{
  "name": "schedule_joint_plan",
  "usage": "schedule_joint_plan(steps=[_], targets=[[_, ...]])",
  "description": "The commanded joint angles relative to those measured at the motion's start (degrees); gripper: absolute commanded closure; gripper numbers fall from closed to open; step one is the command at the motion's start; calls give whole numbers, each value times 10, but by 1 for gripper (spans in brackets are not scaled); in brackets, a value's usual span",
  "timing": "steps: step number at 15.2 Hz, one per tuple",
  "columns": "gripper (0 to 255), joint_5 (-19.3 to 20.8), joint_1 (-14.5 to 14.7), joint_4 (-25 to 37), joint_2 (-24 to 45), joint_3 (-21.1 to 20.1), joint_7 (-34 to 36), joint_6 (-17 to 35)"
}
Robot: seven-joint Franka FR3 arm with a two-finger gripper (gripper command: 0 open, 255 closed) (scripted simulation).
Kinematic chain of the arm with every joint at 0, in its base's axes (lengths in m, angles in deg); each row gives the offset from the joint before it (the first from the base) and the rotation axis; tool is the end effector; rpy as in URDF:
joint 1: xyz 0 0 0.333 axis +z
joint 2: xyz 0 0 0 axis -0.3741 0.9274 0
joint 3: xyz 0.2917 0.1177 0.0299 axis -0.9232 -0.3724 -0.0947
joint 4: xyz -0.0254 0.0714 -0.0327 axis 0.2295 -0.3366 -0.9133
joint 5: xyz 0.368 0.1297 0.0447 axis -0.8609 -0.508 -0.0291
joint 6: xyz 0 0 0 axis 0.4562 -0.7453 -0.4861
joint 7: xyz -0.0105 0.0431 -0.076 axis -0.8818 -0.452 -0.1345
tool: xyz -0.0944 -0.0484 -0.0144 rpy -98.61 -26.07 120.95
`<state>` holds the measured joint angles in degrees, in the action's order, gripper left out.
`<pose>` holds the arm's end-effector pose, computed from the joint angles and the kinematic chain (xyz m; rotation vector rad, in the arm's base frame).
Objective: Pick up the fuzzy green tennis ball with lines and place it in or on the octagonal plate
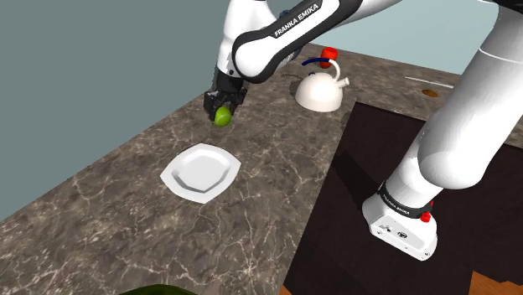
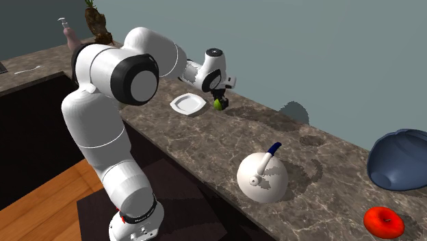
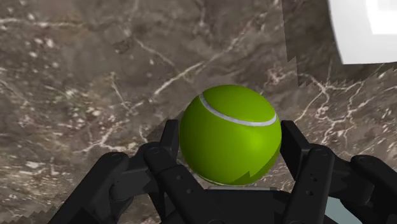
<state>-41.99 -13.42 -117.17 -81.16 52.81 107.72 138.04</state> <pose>0.5200 0.2111 0.3807 -2.9577 0.0616 -0.3249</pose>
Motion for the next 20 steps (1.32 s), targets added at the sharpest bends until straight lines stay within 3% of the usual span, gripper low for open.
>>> schedule_joint_plan(steps=[1,11,20], targets=[[255,-2,0,6,-9,0,-1,-15],[255,-8,-2,45,-46,1,-1,-90],[255,19,53,11,-83,-64,137,-85]])
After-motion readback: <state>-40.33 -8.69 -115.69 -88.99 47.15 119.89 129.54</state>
